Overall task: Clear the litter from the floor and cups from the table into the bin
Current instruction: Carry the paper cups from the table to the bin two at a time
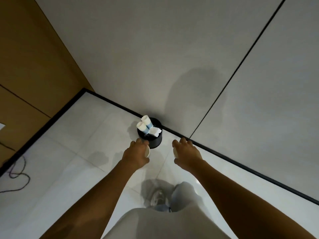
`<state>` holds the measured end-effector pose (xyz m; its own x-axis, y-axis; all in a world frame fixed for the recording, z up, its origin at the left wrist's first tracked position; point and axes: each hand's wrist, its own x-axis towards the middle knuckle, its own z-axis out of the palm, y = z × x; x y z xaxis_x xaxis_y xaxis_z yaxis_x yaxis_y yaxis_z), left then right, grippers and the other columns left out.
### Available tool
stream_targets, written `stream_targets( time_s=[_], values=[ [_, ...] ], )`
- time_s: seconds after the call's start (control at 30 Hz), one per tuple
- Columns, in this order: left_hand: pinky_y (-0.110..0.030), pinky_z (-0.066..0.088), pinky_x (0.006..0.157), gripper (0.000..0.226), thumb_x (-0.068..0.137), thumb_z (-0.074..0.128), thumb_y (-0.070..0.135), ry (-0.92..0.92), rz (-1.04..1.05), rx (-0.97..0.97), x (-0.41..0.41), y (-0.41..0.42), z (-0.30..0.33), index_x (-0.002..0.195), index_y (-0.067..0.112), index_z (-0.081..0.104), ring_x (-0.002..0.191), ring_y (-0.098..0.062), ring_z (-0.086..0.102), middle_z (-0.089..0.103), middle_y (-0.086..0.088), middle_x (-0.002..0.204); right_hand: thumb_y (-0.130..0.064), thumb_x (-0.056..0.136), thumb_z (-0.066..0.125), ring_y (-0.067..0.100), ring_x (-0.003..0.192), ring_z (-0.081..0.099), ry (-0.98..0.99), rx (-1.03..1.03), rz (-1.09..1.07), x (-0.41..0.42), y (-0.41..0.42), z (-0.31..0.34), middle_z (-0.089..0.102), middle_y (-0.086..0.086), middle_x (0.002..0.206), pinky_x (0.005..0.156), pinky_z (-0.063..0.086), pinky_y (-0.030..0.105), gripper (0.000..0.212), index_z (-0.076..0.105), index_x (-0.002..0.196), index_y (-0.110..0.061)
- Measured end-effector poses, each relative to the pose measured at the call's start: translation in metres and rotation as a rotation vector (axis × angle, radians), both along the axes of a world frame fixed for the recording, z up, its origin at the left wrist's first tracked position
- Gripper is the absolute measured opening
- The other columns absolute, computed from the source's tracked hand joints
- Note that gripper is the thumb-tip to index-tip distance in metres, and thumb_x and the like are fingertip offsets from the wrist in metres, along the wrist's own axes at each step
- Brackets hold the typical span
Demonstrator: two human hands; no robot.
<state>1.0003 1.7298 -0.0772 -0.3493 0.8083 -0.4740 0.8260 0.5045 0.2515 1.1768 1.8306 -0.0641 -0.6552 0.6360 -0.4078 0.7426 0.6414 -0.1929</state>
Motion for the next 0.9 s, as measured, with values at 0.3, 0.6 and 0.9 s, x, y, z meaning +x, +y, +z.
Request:
stream_targets(
  time_s=[0.3, 0.6, 0.9],
  values=[
    [-0.038, 0.05, 0.089, 0.061, 0.083, 0.068, 0.034, -0.053, 0.277, -0.009, -0.069, 0.106, -0.022, 0.134, 0.021, 0.039, 0.115, -0.027, 0.045, 0.043, -0.007, 0.126, -0.021, 0.084, 0.064, 0.029, 0.112, 0.047, -0.045, 0.018, 0.296, -0.095, 0.144, -0.019, 0.045, 0.011, 0.127, 0.087, 0.048, 0.036, 0.055, 0.04, 0.133, -0.016],
    [-0.036, 0.048, 0.089, 0.061, 0.083, 0.069, 0.033, -0.115, 0.605, 0.005, -0.115, 0.141, -0.035, 0.134, 0.018, 0.039, 0.117, -0.025, 0.047, 0.043, -0.007, 0.129, -0.021, 0.085, 0.063, 0.031, 0.111, 0.049, -0.073, -0.032, 0.519, -0.196, 0.226, -0.041, 0.046, 0.012, 0.126, 0.091, 0.049, 0.038, 0.048, 0.043, 0.128, -0.015],
    [-0.034, 0.05, 0.088, 0.062, 0.085, 0.068, 0.034, -0.147, 0.736, 0.04, -0.191, 0.159, -0.076, 0.136, 0.016, 0.039, 0.118, -0.023, 0.046, 0.043, -0.008, 0.134, -0.026, 0.088, 0.065, 0.025, 0.112, 0.049, -0.061, -0.073, 0.545, -0.3, 0.254, -0.079, 0.045, 0.009, 0.128, 0.088, 0.051, 0.033, 0.053, 0.038, 0.132, -0.018]
  ],
)
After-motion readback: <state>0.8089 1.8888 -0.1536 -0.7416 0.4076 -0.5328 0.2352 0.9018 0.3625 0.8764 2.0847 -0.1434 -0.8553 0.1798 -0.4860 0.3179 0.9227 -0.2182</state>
